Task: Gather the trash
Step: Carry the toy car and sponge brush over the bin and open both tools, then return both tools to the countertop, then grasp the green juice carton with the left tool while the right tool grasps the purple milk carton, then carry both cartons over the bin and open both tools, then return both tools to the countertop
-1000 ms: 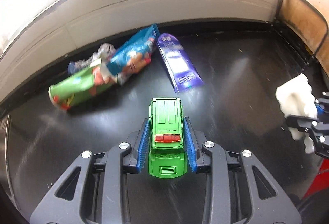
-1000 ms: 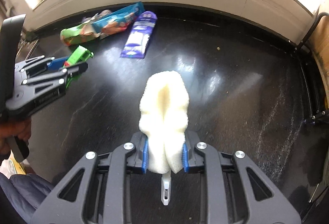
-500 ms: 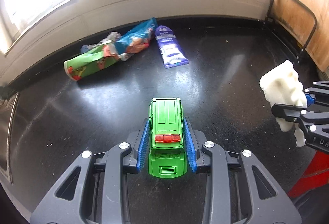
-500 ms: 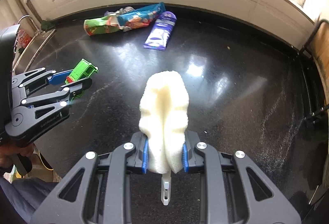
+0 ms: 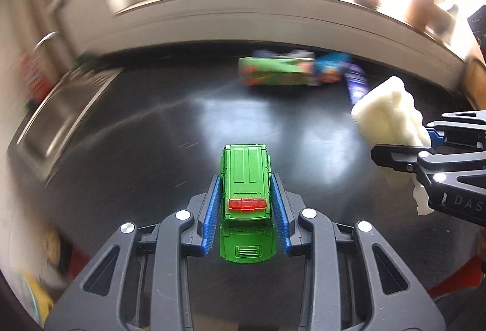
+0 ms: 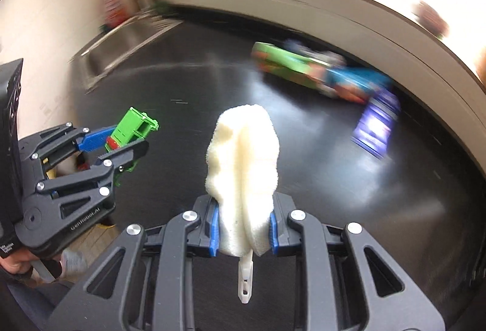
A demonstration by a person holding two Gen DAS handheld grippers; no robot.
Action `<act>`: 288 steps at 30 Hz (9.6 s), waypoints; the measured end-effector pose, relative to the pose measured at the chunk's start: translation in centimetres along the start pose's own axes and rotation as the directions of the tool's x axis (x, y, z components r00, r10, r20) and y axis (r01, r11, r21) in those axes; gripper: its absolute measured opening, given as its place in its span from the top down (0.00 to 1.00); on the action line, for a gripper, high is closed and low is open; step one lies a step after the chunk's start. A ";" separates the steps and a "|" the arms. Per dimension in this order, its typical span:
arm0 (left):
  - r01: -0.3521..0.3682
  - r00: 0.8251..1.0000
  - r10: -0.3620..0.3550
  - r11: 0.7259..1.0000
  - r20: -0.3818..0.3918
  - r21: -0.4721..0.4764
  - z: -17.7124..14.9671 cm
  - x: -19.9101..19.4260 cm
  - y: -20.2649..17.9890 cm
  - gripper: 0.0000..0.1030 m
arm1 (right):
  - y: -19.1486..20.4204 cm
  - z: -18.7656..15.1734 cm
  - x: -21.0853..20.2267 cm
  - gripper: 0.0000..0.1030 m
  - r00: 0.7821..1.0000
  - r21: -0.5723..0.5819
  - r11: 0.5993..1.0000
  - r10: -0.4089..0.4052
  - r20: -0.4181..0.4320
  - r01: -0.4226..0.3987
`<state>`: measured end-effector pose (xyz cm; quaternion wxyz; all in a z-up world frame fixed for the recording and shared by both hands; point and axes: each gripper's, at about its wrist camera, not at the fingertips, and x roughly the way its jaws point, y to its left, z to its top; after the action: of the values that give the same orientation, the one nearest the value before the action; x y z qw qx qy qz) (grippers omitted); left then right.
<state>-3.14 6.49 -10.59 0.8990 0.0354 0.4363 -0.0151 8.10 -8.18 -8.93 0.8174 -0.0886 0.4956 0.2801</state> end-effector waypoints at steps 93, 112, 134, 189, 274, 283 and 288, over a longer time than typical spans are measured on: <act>0.287 0.957 -0.283 0.885 -0.066 0.367 1.0 1.7 -8.8 0.07 | -10.5 -7.8 -7.3 0.17 0.962 0.484 0.841 -0.274 -0.007 0.243; 0.229 0.969 -0.244 0.843 -0.032 0.486 11.4 11.0 -7.4 0.07 | -15.0 -2.9 -1.6 0.17 0.968 0.537 0.810 -0.244 -0.057 0.236; 0.260 0.945 -0.319 0.606 -0.070 0.752 19.1 24.4 -9.9 0.07 | -27.2 4.4 13.4 0.18 0.927 0.547 0.748 -0.291 -0.237 0.375; 0.128 0.990 -0.114 0.969 -0.079 0.211 2.2 2.9 -4.9 0.52 | -8.2 -4.4 -3.3 0.50 0.979 0.286 0.938 -0.203 -0.001 0.195; 0.112 0.987 -0.119 0.991 -0.106 -0.074 1.9 2.0 5.5 0.07 | -5.3 -0.9 -5.0 0.19 0.973 0.368 0.909 -0.225 0.040 0.195; 0.189 0.974 -0.176 0.978 -0.144 0.083 5.3 3.5 -3.3 0.07 | -11.0 -6.9 -7.9 0.19 0.960 0.521 0.822 -0.280 0.013 0.232; 0.192 0.972 -0.175 0.976 -0.156 0.100 6.8 4.6 -4.5 0.07 | -12.3 -6.0 -7.2 0.19 0.964 0.535 0.817 -0.266 0.019 0.215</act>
<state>4.78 1.49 -10.26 0.8558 0.0473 0.5009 -0.1204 7.70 -23.51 -7.28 0.8608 0.0908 0.4998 0.0311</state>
